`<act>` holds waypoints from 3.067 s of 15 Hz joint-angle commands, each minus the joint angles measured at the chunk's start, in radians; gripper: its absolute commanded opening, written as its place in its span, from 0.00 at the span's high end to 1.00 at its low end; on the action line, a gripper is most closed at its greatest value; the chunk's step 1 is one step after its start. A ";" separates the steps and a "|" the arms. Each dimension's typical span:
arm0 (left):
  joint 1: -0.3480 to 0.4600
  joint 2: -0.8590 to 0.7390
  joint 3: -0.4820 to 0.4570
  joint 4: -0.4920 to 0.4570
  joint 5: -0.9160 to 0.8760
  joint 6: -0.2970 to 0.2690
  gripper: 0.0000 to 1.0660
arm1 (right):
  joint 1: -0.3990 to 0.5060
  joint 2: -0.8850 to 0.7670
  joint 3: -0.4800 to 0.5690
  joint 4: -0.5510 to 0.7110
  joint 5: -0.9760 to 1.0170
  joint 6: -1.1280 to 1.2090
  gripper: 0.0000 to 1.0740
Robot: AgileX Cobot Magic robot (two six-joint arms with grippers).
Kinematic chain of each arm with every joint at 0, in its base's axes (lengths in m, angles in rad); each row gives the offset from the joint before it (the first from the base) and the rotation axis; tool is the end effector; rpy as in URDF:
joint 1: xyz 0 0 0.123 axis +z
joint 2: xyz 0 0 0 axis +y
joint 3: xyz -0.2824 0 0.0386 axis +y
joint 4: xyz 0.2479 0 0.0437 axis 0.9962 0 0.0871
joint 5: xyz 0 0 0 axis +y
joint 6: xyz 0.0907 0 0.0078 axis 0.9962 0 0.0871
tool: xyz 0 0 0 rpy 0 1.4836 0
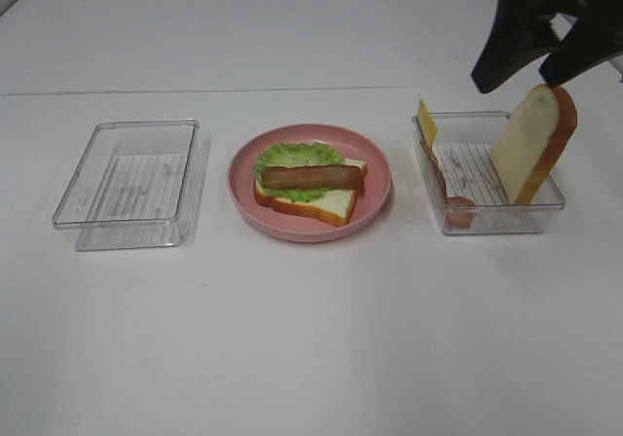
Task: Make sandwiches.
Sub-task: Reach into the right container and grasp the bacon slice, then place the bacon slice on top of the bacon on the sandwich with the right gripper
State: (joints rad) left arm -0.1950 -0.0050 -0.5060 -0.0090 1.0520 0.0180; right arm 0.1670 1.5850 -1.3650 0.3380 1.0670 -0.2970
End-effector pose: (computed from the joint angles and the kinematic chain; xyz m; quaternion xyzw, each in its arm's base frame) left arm -0.0060 0.0005 0.2795 0.0903 0.8432 -0.0513 0.5274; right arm 0.3186 0.0805 0.3130 -0.1715 0.9550 0.1476 0.1918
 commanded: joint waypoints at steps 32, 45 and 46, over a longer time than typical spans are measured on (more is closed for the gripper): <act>-0.002 -0.024 0.006 -0.003 -0.012 0.007 0.33 | 0.079 0.554 -0.336 -0.066 0.065 0.153 1.00; -0.002 -0.024 0.006 -0.003 -0.012 0.007 0.33 | 0.079 0.413 -0.492 -0.073 0.225 0.160 1.00; -0.002 -0.024 0.006 -0.003 -0.012 0.007 0.33 | 0.079 0.376 -0.492 -0.034 0.225 0.160 1.00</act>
State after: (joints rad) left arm -0.1950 -0.0060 -0.5060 -0.0090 1.0520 0.0250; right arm 0.2460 1.9760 -1.8500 0.2940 1.2100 -0.1390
